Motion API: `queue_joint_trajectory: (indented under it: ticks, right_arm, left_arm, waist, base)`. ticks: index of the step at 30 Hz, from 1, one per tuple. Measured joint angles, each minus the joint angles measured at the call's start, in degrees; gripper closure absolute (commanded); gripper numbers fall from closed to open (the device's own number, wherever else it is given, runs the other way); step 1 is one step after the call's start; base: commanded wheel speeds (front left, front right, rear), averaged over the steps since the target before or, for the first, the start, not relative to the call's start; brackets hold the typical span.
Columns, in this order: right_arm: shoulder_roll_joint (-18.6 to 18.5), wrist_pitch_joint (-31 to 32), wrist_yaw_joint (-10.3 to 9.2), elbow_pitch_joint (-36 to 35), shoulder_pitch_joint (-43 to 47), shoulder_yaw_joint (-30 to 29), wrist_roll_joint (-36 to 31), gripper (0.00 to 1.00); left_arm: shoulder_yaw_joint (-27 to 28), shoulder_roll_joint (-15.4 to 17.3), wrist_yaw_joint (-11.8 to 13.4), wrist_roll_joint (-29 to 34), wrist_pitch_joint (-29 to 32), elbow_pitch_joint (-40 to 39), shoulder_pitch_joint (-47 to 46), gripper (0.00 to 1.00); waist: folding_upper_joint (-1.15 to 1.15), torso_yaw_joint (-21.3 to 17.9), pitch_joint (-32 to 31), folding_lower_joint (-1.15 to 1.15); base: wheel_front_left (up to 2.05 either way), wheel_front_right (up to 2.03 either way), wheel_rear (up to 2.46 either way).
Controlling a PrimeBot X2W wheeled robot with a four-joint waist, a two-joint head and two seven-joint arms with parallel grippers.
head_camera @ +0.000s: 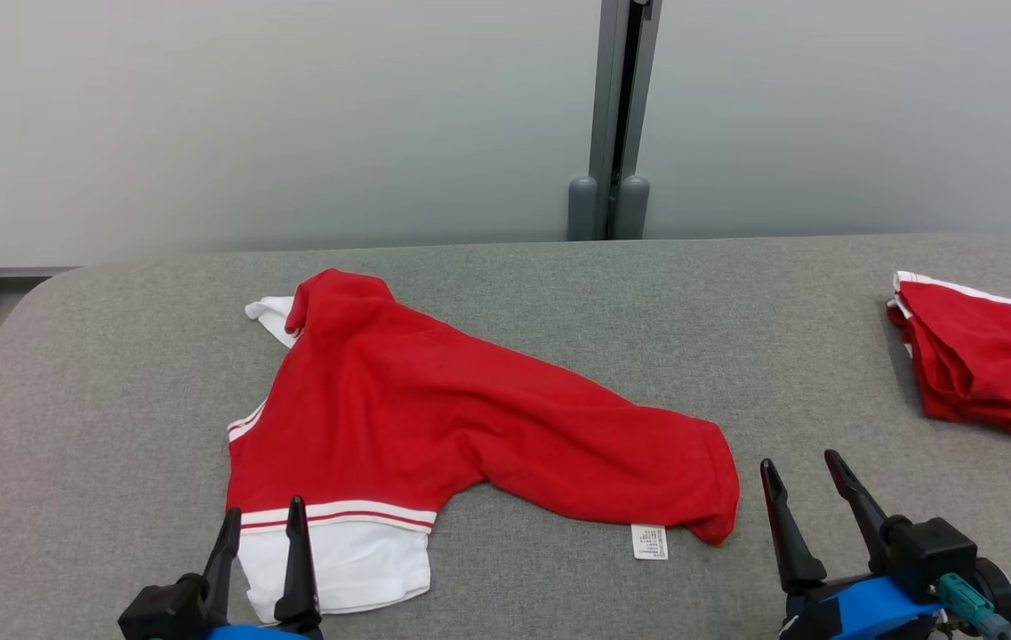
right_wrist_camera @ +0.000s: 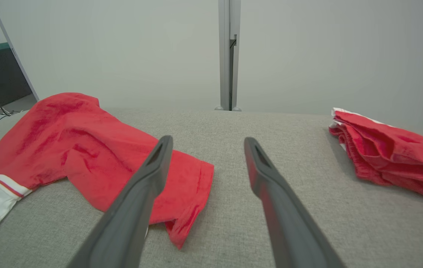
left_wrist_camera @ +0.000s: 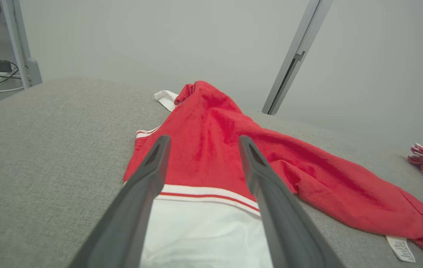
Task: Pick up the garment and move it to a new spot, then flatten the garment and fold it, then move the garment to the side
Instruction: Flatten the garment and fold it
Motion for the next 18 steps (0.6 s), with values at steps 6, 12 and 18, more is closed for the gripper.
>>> queue_joint_trajectory:
  ticks: [6, 12, 18]
  right_arm:
    - [0.0, -0.1, 0.0, 0.14, -0.11, 0.04, 0.0, 0.0]
    - [0.0, -0.01, 0.0, 0.69, -0.1, 1.3, 0.01, 0.0]
    - [0.0, 0.02, 0.0, 1.04, -0.15, 2.49, 0.38, 0.0]
  left_arm:
    - [-0.09, 0.24, 0.38, -0.21, 0.34, -0.22, -0.01, 0.0]
    - [0.69, 1.32, 1.81, -1.54, 3.48, 1.42, 1.33, 0.0]
    - [2.02, 1.33, 4.2, -4.44, 9.84, 5.86, 2.91, 0.0]
  waist:
    - [0.0, 0.18, 0.3, 0.0]
    - [0.0, 0.19, 1.37, 0.0]
    - [0.0, 0.08, 2.75, 0.0]
  base:
    - [0.0, 0.0, 0.0]
    - [0.0, 0.0, 0.0]
    - [0.0, 0.0, 0.0]
